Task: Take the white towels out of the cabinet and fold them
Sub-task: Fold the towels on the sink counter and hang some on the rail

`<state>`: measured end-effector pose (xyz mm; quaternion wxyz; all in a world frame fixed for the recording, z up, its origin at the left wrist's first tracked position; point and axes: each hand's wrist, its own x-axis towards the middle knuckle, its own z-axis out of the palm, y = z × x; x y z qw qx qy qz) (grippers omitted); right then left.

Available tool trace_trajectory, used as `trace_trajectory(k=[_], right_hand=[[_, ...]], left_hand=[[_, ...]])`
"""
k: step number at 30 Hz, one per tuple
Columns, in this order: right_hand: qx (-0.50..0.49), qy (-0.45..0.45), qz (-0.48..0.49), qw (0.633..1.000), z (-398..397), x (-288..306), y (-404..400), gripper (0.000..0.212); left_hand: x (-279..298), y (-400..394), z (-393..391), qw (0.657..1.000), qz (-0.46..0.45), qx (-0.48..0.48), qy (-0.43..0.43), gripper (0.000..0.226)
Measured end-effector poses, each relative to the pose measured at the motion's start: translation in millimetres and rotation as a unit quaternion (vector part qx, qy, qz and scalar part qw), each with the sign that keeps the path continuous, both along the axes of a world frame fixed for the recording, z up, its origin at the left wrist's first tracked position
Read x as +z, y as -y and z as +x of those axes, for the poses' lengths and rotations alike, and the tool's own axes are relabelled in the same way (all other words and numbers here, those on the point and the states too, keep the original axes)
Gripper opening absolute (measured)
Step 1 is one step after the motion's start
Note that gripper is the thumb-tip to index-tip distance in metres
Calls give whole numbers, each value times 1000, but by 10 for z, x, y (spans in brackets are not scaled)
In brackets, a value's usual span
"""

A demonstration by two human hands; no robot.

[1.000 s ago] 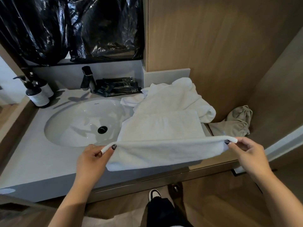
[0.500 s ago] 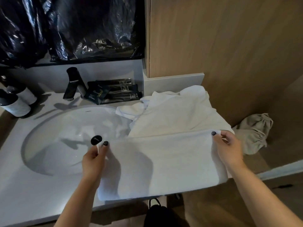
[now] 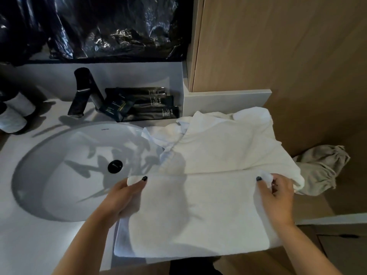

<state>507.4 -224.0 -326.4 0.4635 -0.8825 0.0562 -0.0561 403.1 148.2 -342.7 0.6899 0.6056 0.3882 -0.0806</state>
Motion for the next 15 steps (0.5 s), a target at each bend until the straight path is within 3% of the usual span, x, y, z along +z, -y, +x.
trace_trajectory(k=[4,7,10,15], right_hand=[[1,-85,72,994,-31,128,94,13],[35,-149,121,981,-79,278,195,17],[23,-203,173,963,-175,330,272,42],[-14,-203,266,942,-513,422,315,13]], left_hand=[[59,-59,-67,1000,-17,5,20,50],[103,2,-202,997,-21,36,58,50],[178,42,-361,995,-2,71,69,43],[499,85,-699,988,35,62,135,44]])
